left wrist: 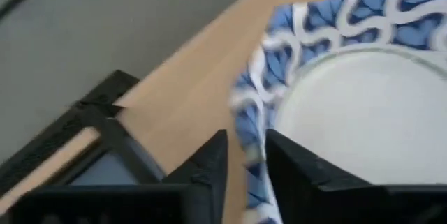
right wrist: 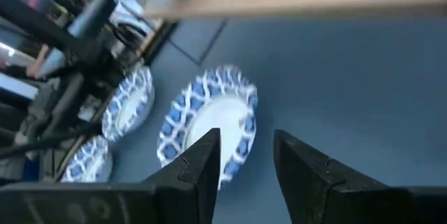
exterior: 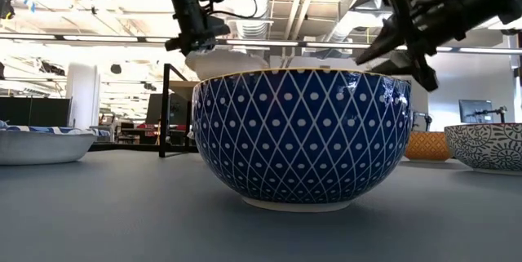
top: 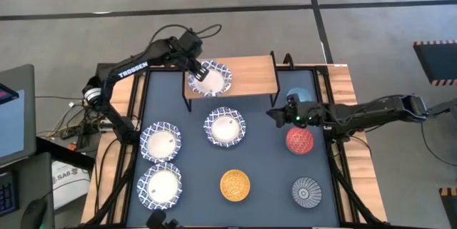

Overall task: Place and stack bowls onto a shelf
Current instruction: Put the white bowl on the shelf, then stack the white bowl on top of the white bowl on the shelf

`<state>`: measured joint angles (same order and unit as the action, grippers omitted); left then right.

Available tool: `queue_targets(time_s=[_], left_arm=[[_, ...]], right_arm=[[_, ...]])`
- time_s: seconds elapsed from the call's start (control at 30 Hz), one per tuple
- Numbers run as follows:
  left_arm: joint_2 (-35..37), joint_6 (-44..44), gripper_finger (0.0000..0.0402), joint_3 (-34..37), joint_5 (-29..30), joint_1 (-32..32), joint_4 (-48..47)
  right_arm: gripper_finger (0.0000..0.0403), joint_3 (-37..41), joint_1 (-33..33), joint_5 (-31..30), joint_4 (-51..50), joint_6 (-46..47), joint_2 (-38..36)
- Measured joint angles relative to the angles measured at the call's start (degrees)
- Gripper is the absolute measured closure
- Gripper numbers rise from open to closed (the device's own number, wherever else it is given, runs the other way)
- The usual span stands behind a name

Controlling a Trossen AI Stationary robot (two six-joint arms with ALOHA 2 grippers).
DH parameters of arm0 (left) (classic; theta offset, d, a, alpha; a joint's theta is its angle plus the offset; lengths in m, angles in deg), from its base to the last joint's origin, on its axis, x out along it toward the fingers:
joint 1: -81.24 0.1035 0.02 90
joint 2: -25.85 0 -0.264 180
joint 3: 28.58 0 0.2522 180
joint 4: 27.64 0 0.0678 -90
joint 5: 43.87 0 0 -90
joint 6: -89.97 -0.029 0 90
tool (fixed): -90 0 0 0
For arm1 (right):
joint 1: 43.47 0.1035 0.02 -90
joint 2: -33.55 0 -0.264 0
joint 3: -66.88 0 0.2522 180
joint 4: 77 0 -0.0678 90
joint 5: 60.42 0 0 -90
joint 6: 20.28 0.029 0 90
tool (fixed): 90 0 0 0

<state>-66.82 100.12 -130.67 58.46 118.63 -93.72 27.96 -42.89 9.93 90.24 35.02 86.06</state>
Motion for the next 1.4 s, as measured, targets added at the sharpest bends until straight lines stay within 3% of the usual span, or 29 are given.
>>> queue_targets(time_s=[0.23,0.37,0.53,0.87,1.17,1.27,1.4], left_arm=[[1.3,-4.3,0.0219,-7.5,7.6,0.1,-4.5],[1.9,-6.9,0.0192,-13.2,6.0,-0.2,-5.4],[4.3,-7.4,0.0187,-15.9,1.3,-1.3,-5.6],[8.0,-3.9,0.0187,-6.9,-1.7,-11.8,-3.3],[8.0,-4.5,0.0187,2.1,1.1,-20.6,-1.2],[8.0,-4.4,0.0187,4.4,2.8,-20.9,-0.6],[8.0,-7.0,0.0187,6.2,8.4,-20.2,-0.6]], right_arm=[[0.0239,-0.2,3.1,0.1,3.8,6.5,10.3],[0.0214,-3.1,3.1,0.3,4.3,7.9,17.2],[0.0171,-8.2,2.9,0.2,4.2,7.6,25.8],[0.0174,-17.1,-0.4,6.7,4.4,7.7,41.7],[0.0185,-23.8,-0.4,10.3,4.4,4.8,47.9],[0.0213,-24.8,-0.4,10.3,3.9,4.8,48.0],[0.0285,-25.4,-0.7,10.4,3.8,4.6,47.5]])
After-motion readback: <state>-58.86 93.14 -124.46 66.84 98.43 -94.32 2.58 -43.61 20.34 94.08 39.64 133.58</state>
